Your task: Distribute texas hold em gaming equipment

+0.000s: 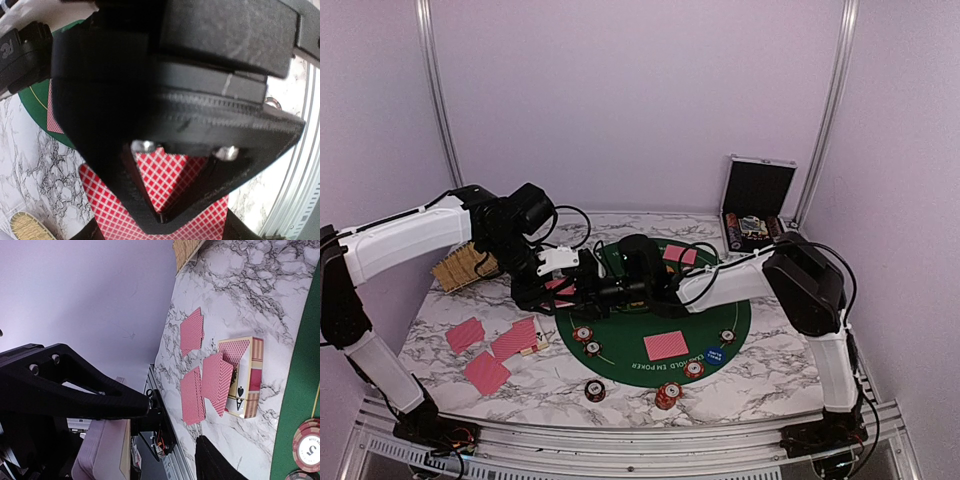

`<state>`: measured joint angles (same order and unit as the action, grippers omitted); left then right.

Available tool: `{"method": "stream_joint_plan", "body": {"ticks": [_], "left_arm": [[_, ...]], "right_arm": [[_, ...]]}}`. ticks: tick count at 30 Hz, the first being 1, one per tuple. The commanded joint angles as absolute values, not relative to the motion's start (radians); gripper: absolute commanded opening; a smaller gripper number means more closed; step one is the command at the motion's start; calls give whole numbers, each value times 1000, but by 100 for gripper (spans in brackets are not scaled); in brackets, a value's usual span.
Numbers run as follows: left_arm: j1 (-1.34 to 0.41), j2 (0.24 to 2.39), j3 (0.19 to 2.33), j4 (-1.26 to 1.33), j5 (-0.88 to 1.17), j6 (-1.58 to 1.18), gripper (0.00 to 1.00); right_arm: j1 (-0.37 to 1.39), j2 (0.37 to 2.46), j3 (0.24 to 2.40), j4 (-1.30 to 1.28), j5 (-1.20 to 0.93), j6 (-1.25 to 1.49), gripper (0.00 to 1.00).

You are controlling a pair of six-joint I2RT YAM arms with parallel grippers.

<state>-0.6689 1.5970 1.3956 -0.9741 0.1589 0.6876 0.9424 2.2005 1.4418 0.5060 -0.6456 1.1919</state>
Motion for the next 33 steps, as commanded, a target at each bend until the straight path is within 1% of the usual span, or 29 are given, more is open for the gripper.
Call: {"method": "stream_joint_plan", "body": {"ticks": [1, 7, 12, 23, 29, 33], "left_arm": [[-667, 1579, 1396, -1017, 180, 689, 63], [-667, 1577, 1395, -1016, 179, 689, 63], [-667, 1577, 1391, -1017, 180, 689, 63], [-667, 1582, 1390, -1017, 174, 691, 63], [-667, 1587, 1391, -1017, 169, 691, 63], [-667, 1589, 1390, -1017, 166, 692, 63]], "right_arm": [[916, 2166, 1392, 459, -579, 1170, 49], [908, 2143, 1360, 475, -576, 1173, 44], [897, 2115, 1338, 478, -569, 1167, 36], [877, 2058, 1285, 516, -575, 1169, 25], [869, 2034, 1276, 550, -599, 1191, 22], [867, 2014, 1269, 553, -603, 1190, 17]]}}
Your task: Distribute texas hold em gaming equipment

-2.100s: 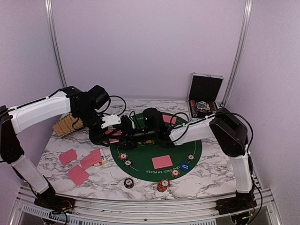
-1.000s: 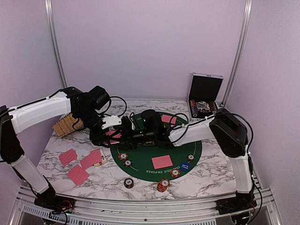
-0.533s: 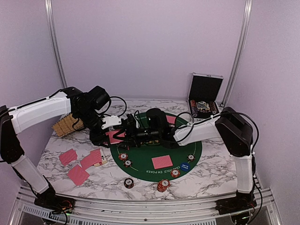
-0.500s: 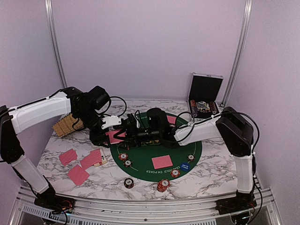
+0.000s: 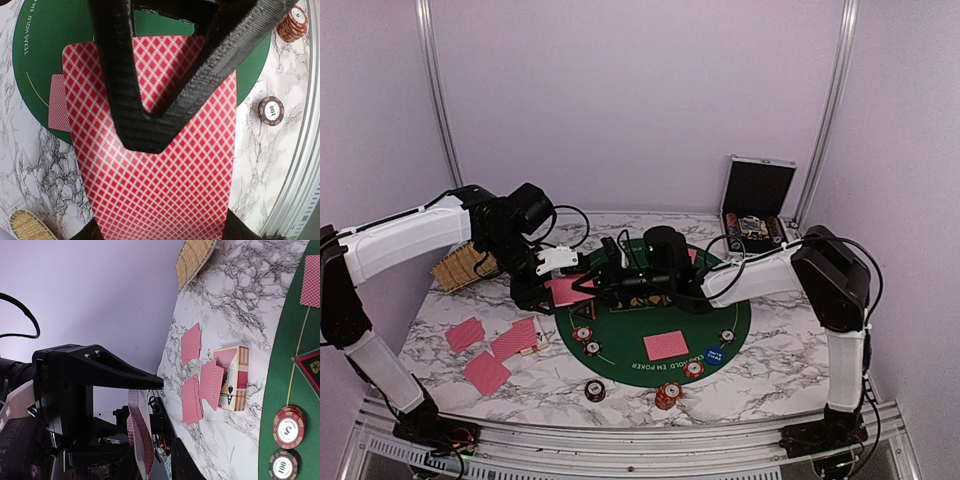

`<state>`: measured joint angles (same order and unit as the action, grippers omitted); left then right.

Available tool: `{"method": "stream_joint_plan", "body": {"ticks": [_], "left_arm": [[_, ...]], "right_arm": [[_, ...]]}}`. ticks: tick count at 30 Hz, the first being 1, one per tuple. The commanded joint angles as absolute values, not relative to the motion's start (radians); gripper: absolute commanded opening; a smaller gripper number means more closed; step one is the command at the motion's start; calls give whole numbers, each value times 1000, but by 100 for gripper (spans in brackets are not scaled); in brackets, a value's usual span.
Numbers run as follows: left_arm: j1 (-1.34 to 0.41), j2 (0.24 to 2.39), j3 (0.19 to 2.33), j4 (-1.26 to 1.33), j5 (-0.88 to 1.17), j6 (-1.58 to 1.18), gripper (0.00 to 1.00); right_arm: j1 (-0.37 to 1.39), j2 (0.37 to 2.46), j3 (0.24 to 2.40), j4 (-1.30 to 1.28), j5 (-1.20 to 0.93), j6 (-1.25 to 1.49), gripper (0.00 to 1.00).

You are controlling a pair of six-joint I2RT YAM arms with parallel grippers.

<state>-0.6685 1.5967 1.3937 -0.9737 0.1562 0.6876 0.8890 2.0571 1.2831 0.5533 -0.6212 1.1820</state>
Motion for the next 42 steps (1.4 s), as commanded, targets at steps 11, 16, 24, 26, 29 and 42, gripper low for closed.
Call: {"method": "stream_joint_plan", "body": {"ticks": [11, 16, 24, 26, 29, 42], "left_arm": [[-667, 1591, 1388, -1018, 164, 691, 62], [-667, 1591, 1385, -1018, 163, 689, 62], [-667, 1589, 1379, -1019, 152, 690, 62], [-667, 1588, 1375, -1019, 150, 691, 62], [-667, 1586, 1368, -1018, 140, 695, 62], [-666, 1573, 1358, -1019, 139, 696, 63]], "right_arm": [[857, 1982, 1242, 527, -601, 1165, 7], [849, 1963, 1233, 526, -600, 1166, 0], [809, 1924, 1210, 522, -614, 1161, 0], [794, 1914, 1198, 526, -620, 1163, 0], [770, 1905, 1174, 536, -634, 1168, 0], [702, 2123, 1318, 497, -649, 1121, 0]]}}
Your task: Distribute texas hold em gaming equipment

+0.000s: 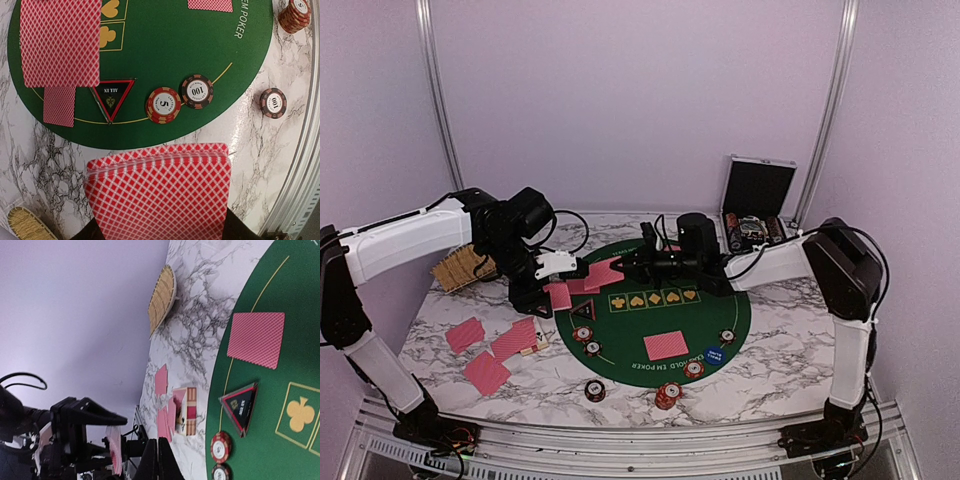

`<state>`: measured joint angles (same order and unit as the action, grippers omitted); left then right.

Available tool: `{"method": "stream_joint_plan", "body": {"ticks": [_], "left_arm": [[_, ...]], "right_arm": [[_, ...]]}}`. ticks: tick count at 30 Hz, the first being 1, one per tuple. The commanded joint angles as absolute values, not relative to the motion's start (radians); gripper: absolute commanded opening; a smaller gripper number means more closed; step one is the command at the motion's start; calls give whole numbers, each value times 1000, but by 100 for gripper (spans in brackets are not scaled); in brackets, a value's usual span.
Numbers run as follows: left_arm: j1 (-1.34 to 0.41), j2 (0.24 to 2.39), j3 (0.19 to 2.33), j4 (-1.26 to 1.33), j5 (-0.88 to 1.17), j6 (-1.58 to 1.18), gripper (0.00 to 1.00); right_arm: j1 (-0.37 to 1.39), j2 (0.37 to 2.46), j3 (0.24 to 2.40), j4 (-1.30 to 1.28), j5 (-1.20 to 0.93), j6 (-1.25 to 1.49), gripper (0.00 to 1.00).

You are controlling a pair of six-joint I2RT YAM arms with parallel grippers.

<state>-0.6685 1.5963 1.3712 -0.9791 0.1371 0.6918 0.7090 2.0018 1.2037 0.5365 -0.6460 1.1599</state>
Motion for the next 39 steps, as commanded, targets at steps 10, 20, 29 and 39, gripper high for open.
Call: {"method": "stream_joint_plan", "body": {"ticks": [10, 20, 29, 39], "left_arm": [[-666, 1574, 1352, -1019, 154, 690, 63], [-667, 1576, 1352, -1019, 160, 688, 63], [-666, 1576, 1345, -1019, 162, 687, 63], [-667, 1579, 1347, -1019, 165, 684, 63]], "right_arm": [[701, 2406, 1640, 495, -620, 1130, 0], [704, 2585, 1878, 327, -564, 1063, 8], [707, 2471, 1836, 136, -444, 901, 45], [707, 2287, 1685, 27, -368, 786, 75]]}}
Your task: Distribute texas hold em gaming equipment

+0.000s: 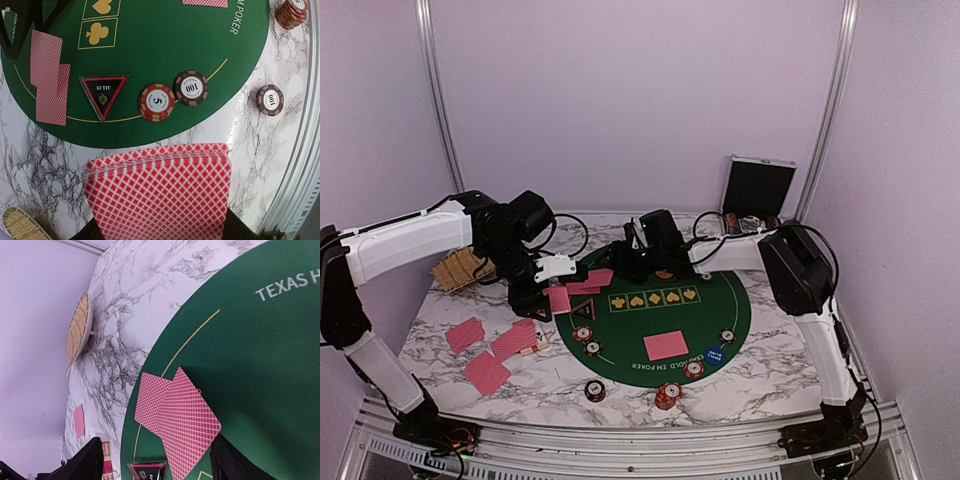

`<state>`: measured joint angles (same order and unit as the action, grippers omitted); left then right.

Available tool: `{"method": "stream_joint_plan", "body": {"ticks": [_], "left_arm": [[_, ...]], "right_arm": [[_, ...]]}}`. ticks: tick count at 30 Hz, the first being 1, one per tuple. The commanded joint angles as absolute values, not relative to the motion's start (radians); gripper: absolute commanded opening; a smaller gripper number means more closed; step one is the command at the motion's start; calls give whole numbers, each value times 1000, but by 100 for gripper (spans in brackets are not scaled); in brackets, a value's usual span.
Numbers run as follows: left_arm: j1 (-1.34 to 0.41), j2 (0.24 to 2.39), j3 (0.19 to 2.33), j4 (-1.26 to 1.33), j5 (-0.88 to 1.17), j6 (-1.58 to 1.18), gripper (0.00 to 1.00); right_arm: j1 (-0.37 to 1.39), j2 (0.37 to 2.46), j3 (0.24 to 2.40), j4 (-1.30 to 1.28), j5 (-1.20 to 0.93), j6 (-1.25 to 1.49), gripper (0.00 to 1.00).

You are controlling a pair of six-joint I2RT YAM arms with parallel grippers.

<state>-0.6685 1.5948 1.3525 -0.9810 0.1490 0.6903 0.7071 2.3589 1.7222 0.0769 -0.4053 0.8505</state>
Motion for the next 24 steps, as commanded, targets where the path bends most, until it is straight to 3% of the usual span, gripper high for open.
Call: {"method": "stream_joint_plan", "body": {"ticks": [1, 5, 16, 20, 24], "left_arm": [[-667, 1580, 1348, -1019, 164, 683, 63], [-666, 1578, 1348, -1019, 161, 684, 63], [-666, 1576, 1342, -1019, 164, 681, 63], [-666, 1576, 1347, -1019, 163, 684, 63], [-666, 1572, 1342, -1019, 163, 686, 63]], "right_arm": [[707, 2287, 1684, 8, -371, 773, 75], [704, 2289, 1644, 34, -404, 783, 76], [711, 2472, 1819, -33, -522, 808, 74], [718, 2472, 1894, -204, -458, 703, 75], [692, 2382, 1784, -246, -382, 658, 77]]}}
